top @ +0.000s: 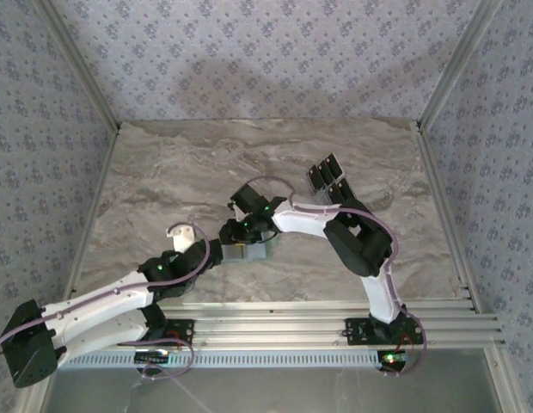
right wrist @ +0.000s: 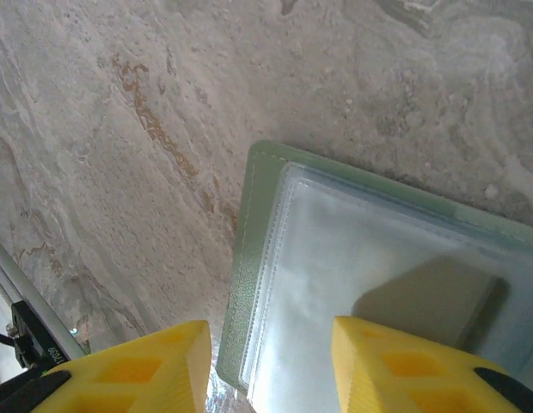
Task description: Put the credit cards into the card holder
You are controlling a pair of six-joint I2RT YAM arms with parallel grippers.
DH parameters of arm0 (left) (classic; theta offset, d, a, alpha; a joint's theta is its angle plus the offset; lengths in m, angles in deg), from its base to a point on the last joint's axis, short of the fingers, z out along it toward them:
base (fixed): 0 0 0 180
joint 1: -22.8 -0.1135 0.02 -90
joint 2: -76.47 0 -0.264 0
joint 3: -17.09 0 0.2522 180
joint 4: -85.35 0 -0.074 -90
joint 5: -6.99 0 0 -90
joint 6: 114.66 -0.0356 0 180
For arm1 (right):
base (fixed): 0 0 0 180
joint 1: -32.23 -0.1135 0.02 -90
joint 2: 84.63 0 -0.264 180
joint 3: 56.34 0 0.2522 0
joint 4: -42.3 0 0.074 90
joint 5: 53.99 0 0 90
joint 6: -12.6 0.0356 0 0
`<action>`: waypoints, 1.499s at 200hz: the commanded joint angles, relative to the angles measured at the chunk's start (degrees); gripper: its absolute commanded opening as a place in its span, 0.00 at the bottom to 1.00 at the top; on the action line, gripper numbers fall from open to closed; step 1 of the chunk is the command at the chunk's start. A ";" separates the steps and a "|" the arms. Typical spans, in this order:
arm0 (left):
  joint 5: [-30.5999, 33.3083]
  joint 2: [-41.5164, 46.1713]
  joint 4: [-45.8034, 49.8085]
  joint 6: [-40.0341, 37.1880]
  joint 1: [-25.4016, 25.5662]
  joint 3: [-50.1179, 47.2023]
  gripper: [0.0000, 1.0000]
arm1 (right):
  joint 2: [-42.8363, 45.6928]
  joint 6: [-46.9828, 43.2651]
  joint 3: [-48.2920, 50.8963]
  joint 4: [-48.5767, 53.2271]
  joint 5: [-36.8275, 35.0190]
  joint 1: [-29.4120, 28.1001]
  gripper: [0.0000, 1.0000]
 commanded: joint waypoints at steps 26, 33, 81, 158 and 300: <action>-2.14 -2.81 -1.95 -1.36 -1.58 0.82 1.00 | 10.40 -10.22 -6.11 10.00 1.64 6.63 0.44; -2.66 -3.86 -2.18 -1.89 -1.75 1.44 1.00 | 11.10 -11.52 -7.09 12.85 0.38 8.61 0.44; -4.38 -12.65 -1.74 -5.08 -3.21 7.12 1.00 | 12.89 -18.77 -11.05 25.99 -13.02 23.36 0.42; -6.39 -19.19 -2.09 -7.64 -5.76 12.17 1.00 | 3.30 -29.40 -21.06 34.79 -33.65 27.82 0.37; -7.02 -23.43 -1.89 -7.82 -5.85 14.76 1.00 | -6.54 -34.15 -26.21 34.64 -38.78 28.56 0.33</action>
